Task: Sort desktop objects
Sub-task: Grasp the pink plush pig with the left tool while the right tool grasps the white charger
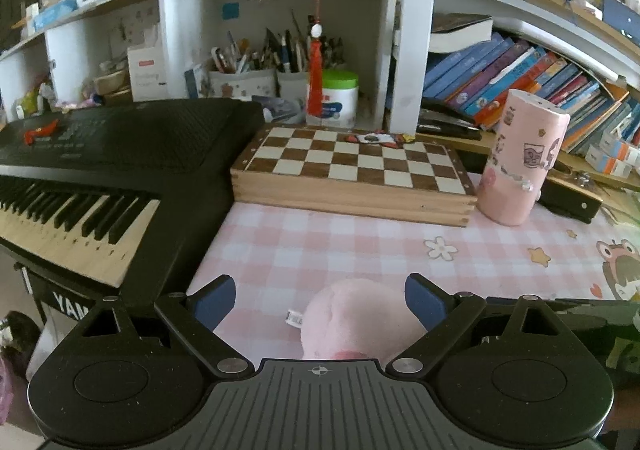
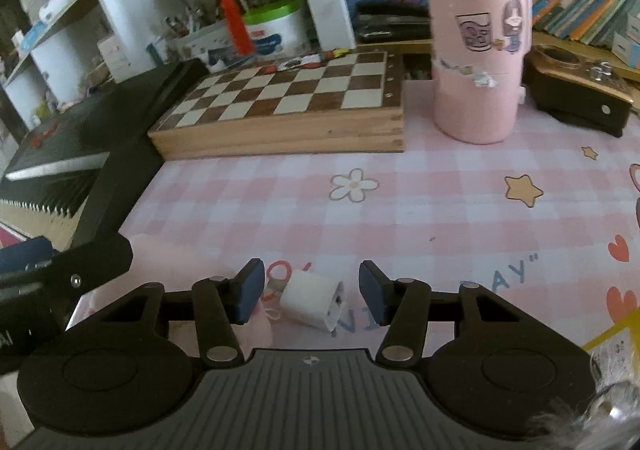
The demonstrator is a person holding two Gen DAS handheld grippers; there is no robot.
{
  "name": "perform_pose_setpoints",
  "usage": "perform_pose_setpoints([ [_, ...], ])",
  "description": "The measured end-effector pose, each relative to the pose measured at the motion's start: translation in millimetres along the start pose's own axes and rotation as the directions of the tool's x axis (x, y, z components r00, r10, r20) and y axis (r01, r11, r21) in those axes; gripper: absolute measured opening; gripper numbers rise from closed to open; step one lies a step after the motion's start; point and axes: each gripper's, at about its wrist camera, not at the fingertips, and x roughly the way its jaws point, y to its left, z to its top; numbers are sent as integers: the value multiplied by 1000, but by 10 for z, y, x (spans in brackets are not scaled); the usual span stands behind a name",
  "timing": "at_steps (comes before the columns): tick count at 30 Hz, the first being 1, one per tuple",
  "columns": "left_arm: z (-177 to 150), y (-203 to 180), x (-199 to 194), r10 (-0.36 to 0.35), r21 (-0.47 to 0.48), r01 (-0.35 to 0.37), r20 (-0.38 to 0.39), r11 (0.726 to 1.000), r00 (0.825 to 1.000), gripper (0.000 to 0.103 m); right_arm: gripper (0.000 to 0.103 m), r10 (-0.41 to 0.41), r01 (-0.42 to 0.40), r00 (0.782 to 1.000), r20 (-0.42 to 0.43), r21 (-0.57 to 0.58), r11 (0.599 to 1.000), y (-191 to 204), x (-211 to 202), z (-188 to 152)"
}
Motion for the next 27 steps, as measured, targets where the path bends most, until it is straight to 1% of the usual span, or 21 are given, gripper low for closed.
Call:
perform_pose_setpoints([
  [2,-2,14,11,1,-5,-1,-4,1000,1000,94,48,-1,1,1000,-15,-20,1000,20,17,-28],
  [4,1,11,23,-6,-7,6,-6,1000,1000,94,46,-23,22,999,-40,-26,999,9,62,-58],
  [5,1,3,27,-9,-5,9,-6,1000,1000,94,43,-26,25,999,-46,-23,999,-8,76,-75],
  [7,-2,-20,37,-17,4,17,-7,1000,1000,94,36,-32,30,999,-35,-60,998,2,78,-91],
  [8,-5,-34,43,-21,8,21,-9,1000,1000,94,35,-38,35,999,-34,-84,996,12,80,-92],
  [10,-8,-61,61,-29,15,29,-16,999,999,94,35,-51,48,998,-31,-107,993,2,73,-95],
  [13,-24,-109,105,-46,24,47,-32,999,998,94,35,-101,99,995,-20,-97,990,-66,22,-93],
  [17,-72,-180,223,-64,23,65,-65,998,996,94,35,-132,131,991,-1,-75,989,-167,-98,-104],
  [22,-169,-235,437,-69,18,72,-114,997,991,94,35,-131,131,991,-8,-42,991,-242,-206,-130],
  [25,-203,-250,497,-62,10,63,-98,998,993,97,35,-127,126,992,-5,-39,991,-237,-254,-140],
  [27,-212,-249,555,-76,-4,76,-110,997,991,97,35,-124,124,992,2,-35,992,-234,-301,-154],
])
